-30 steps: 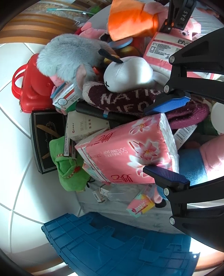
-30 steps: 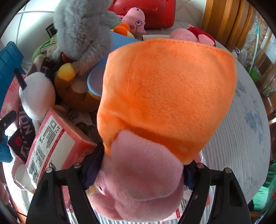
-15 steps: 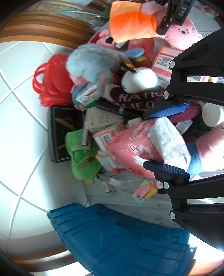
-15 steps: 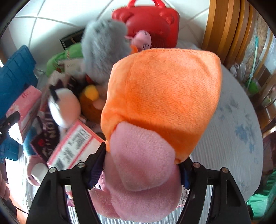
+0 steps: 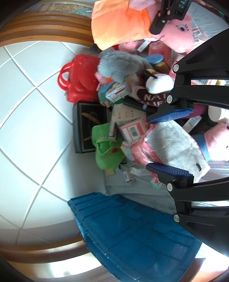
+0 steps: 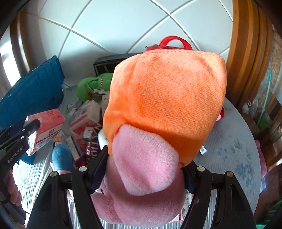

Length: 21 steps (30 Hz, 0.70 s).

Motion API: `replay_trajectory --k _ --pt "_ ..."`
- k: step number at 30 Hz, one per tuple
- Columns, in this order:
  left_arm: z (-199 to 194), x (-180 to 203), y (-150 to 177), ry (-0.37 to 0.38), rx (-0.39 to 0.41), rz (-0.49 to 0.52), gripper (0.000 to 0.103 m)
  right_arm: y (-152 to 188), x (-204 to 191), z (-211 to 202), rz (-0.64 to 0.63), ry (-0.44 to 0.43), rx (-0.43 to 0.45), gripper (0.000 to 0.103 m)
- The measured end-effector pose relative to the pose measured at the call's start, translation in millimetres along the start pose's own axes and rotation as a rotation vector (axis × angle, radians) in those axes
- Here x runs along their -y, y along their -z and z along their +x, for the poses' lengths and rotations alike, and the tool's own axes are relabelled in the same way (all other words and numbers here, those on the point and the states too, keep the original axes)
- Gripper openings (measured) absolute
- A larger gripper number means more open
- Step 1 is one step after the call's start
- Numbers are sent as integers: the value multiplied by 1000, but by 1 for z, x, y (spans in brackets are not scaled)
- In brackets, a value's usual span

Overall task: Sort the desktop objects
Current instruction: 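Grasp the pink tissue pack with the left tool while the right tool grasps the orange-pink plush pig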

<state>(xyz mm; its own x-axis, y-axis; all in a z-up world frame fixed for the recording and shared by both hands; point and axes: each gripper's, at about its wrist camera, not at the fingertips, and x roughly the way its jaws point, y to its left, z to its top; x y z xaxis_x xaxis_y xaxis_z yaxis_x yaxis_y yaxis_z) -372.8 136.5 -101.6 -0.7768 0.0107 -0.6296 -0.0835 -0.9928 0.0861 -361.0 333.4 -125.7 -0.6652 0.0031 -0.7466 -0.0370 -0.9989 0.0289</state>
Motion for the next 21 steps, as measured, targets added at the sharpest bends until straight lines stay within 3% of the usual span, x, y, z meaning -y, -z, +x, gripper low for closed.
replay_trajectory --k 21 --pt "-48 -26 -27 -165 116 -56 44 -57 -61 -28 -177 -144 141 71"
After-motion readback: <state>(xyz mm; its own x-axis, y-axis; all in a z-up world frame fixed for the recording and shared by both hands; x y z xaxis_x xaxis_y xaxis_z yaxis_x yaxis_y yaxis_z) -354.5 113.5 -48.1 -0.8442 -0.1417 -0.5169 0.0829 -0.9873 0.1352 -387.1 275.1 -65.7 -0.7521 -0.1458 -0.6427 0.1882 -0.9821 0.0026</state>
